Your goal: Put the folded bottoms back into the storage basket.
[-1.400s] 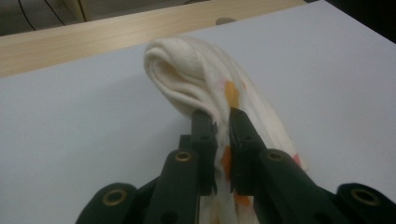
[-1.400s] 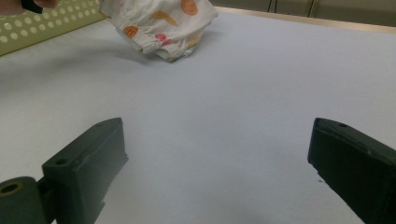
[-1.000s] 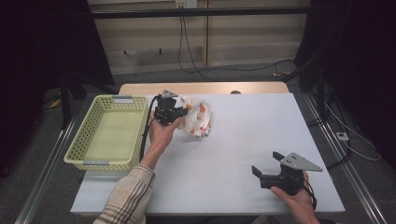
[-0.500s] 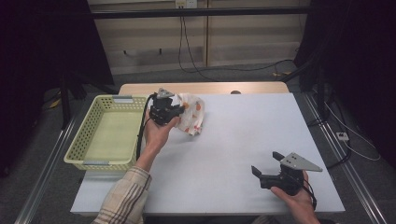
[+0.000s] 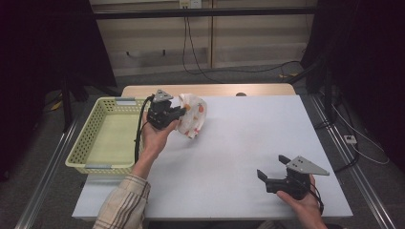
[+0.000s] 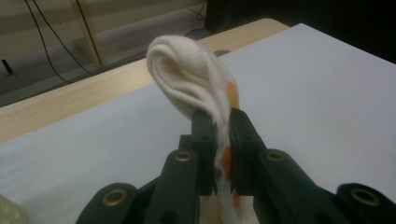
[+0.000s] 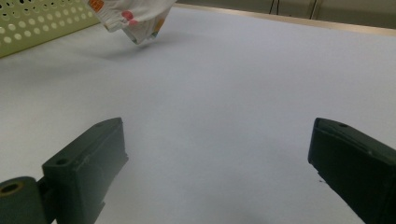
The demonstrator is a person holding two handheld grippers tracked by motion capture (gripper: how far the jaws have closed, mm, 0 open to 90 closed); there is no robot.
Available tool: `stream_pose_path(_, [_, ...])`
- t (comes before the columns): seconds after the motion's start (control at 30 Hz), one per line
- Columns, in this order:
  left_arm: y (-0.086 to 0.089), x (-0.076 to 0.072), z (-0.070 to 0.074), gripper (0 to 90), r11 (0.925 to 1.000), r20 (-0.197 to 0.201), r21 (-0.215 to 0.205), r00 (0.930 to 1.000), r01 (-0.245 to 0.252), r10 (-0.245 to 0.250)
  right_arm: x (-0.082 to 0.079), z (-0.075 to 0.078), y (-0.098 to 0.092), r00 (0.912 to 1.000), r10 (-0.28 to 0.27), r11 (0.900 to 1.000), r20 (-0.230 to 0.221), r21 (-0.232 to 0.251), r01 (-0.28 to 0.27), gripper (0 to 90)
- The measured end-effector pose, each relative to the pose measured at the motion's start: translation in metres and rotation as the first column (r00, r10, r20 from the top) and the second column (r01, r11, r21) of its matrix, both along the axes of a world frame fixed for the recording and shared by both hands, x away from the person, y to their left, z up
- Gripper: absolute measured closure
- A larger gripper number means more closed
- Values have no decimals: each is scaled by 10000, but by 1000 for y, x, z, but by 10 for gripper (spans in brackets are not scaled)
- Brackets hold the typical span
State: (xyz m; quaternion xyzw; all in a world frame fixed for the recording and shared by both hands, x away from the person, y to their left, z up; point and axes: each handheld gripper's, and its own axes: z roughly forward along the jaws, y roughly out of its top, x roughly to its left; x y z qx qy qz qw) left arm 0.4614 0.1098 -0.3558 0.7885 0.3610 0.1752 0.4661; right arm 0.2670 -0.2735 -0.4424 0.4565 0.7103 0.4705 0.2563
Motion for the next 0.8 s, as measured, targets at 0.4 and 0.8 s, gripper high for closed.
stream_pose_path(0.4, [11,-13,8,831,9999,353,71,9993,133,-135,0,0,1,10000,37,10000,-22,1,-37,42])
stream_pose_path(0.8, [23,-27,17,832,9996,550,-179,9983,214,-204,0,0,1,10000,55,10000,-17,1,-55,42])
